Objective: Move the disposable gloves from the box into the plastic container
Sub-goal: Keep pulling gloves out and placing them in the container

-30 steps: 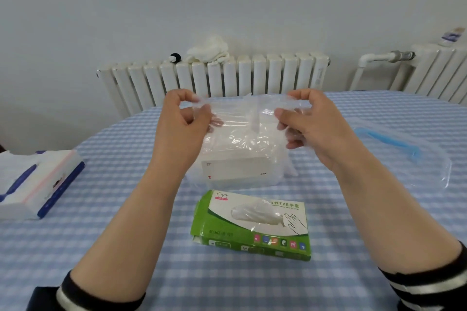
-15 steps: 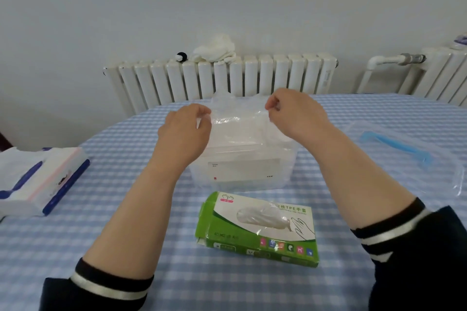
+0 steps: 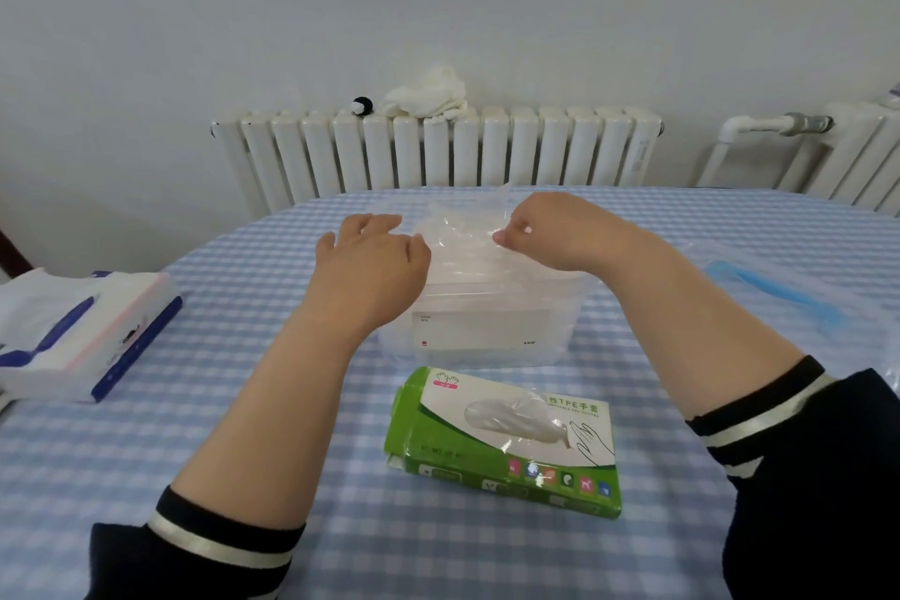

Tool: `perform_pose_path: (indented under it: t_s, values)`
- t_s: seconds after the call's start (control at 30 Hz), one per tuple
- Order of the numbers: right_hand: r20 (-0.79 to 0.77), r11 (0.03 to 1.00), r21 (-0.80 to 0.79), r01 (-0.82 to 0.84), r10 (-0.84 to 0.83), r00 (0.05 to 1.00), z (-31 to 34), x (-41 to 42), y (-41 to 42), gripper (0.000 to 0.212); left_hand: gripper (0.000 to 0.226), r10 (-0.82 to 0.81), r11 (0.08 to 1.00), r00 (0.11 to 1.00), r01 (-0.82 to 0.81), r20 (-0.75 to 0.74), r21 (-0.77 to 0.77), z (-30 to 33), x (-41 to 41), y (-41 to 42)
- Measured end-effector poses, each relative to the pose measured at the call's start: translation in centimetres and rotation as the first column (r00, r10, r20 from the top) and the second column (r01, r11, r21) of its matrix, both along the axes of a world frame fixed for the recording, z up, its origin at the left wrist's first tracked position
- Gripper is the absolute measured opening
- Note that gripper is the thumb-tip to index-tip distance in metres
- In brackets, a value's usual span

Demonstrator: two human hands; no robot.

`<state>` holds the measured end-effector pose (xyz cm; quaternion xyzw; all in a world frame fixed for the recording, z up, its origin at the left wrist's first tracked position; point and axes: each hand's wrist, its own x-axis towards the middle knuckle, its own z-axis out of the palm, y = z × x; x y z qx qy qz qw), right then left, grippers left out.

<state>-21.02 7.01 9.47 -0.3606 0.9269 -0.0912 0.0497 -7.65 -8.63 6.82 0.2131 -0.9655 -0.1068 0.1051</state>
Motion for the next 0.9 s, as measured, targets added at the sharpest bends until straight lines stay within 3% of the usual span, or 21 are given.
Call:
perform_pose_path:
  t_s: [0.13, 0.27, 0.4, 0.5, 0.63, 0.77, 0.83, 0.9]
  values:
    - [0.009, 0.950, -0.311, -0.011, 0.014, 1.000, 0.1, 0.7, 2.4, 0.031, 0.026, 0.009, 1.000, 0.988, -0.005, -0.154, 0.025, 0.3, 0.1, -0.2]
    - [0.123, 0.839, -0.534, 0.100, -0.041, 0.992, -1.2, 0.8, 4.9, 0.021, 0.010, 0.006, 0.998, 0.973, 0.010, -0.232, 0.068, 0.3, 0.2, -0.7]
    - [0.085, 0.812, -0.573, 0.112, -0.076, 0.993, -2.5, 1.3, 6.5, 0.024, 0.005, -0.019, 0.973, 0.969, 0.075, -0.245, 0.219, 0.1, 0.2, -1.3]
    - [0.022, 0.795, -0.602, 0.065, -0.065, 0.998, -3.4, 2.1, 6.9, 0.027, 0.004, -0.024, 0.967, 0.971, 0.083, -0.239, 0.240, 0.1, 0.3, -1.2]
    - [-0.159, 0.772, -0.631, -0.075, -0.034, 0.987, -4.4, 3.0, 7.1, 0.031, 0.030, -0.068, 0.977, 0.985, 0.097, -0.157, 0.187, 0.7, 0.7, -1.0]
    - [-0.200, 0.762, -0.640, -0.100, -0.040, 0.979, -4.8, 3.6, 7.3, 0.034, 0.058, -0.091, 0.954, 0.994, 0.104, -0.062, 0.283, 1.5, 1.7, -0.5]
    - [-0.168, 0.702, -0.709, -0.075, -0.065, 0.984, -4.4, 4.1, 7.4, 0.028, 0.058, -0.064, 0.927, 0.990, 0.106, -0.127, 0.359, 1.8, 2.1, -0.5]
    - [-0.093, 0.620, -0.784, -0.021, -0.083, 0.992, -3.9, 4.4, 7.6, 0.018, 0.044, 0.029, 0.907, 0.970, 0.077, -0.242, 0.415, 2.0, 2.2, -0.7]
